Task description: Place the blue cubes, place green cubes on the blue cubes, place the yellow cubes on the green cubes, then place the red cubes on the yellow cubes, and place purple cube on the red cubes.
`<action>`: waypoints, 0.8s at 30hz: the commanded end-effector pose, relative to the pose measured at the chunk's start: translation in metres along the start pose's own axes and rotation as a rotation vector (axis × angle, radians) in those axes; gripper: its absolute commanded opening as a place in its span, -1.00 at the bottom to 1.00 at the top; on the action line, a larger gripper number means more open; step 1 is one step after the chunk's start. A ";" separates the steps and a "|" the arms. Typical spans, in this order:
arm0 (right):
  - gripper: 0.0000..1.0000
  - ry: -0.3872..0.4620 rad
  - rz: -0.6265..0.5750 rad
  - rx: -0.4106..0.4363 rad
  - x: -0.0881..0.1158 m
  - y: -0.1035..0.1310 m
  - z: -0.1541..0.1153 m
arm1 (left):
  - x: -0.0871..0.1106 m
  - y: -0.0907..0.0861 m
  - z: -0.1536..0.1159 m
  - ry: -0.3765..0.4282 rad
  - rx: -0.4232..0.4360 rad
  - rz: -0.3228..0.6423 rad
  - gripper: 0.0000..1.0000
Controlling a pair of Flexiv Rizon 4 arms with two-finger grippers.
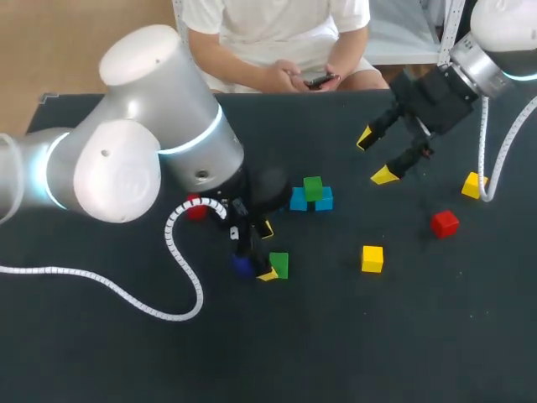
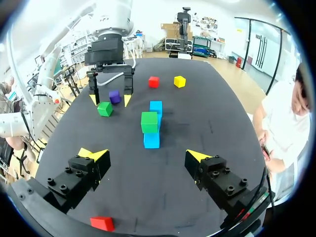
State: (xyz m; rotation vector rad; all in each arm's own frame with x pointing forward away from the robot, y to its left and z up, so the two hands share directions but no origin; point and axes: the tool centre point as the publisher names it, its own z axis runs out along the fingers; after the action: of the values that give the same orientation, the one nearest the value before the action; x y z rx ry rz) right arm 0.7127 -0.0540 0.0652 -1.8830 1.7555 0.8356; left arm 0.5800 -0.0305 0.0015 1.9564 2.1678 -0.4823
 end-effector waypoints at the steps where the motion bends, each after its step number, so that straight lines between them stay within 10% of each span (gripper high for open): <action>1: 1.00 -0.001 0.000 0.002 0.000 0.001 0.000 | -0.003 0.002 0.003 0.005 -0.007 -0.025 1.00; 24: 1.00 -0.001 0.000 0.002 0.000 0.001 0.000 | 0.002 0.010 0.014 0.011 0.011 -0.013 1.00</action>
State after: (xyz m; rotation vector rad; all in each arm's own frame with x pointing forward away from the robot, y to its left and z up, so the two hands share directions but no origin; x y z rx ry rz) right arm 0.7127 -0.0541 0.0652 -1.8828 1.7556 0.8355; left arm 0.5851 -0.0306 -0.0122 1.9470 2.1903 -0.4857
